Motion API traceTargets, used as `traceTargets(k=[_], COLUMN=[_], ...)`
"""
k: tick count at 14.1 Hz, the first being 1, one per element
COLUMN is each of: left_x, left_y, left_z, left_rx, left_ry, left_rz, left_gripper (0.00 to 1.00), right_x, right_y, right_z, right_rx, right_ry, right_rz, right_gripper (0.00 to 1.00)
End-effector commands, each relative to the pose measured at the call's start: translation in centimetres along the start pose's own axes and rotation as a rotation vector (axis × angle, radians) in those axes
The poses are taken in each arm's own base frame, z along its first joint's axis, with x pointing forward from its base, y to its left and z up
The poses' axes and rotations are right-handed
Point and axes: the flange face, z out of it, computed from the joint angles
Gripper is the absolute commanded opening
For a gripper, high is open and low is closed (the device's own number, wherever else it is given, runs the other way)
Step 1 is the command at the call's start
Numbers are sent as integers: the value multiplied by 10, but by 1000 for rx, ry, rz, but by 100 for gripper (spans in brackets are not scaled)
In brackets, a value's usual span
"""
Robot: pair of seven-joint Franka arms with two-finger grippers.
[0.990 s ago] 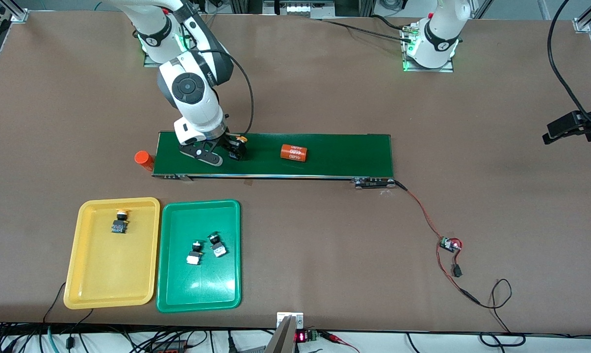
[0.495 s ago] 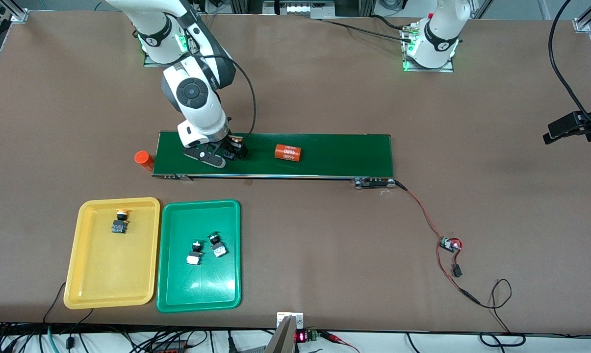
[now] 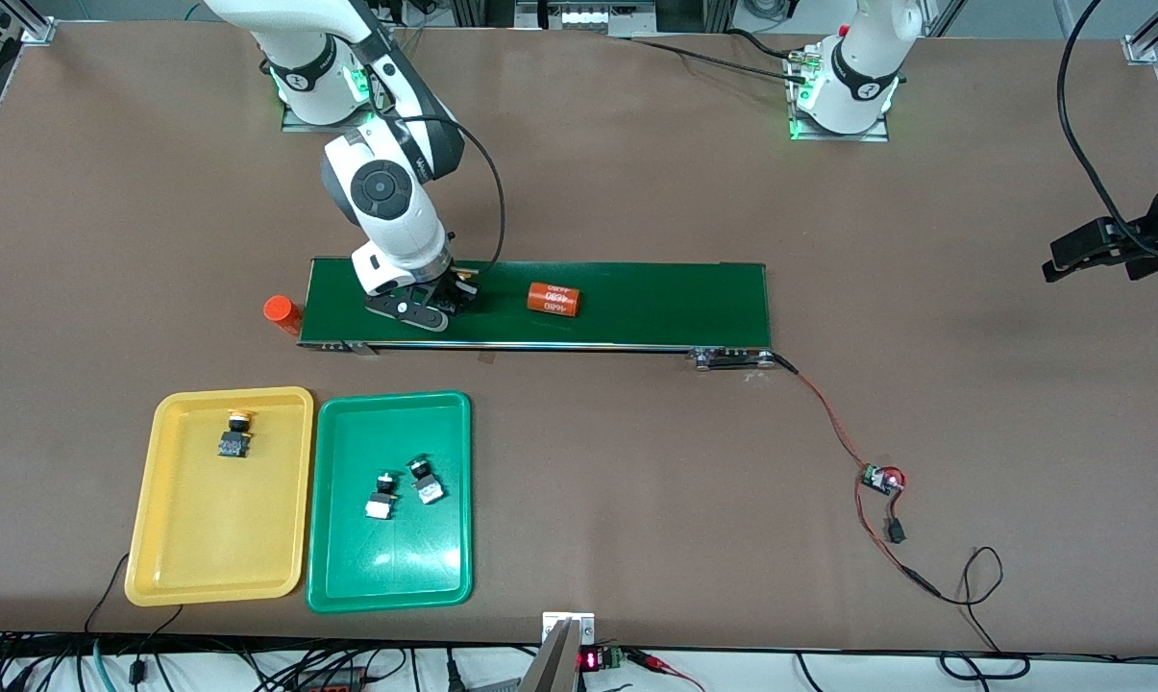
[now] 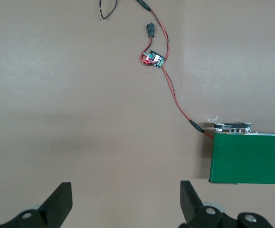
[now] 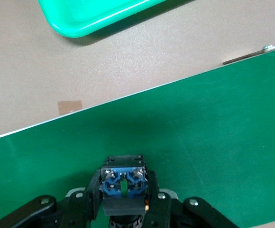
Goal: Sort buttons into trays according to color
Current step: 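Carry the button to the yellow tray and release it with the right gripper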
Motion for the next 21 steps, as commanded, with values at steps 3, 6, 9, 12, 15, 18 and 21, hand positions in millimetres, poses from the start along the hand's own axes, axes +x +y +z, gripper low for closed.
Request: traceTargets(k=[3,6,9,12,15,18,21], left_x=[-10,-13,-17,-19,-20,-20,-21], left_y=[3,4,12,18,18,16,15], left_z=[2,6,4,5,5,6,6], left_rx=[-10,-8,-8,-7,-8,-7,-7], left_ry=[33,52,47,39,29,23,17], left_rz=[8,11,6,-22,-39,-42,-44], left_gripper=[100,100,100,100,100,100,100], right_x=[46,125,207,271,288,302,307], right_y=[4,38,95,155,159,169,181], right_z=[-61,-120,-128,-96,-72,-38,-8], right_rx=[25,12,17,16,11,14,14], right_ry=[46,57,94,92,85,119,104], right_rz=[-80,-244,-432,-483,-573,-602,-580], right_gripper=[0,0,0,0,0,0,1])
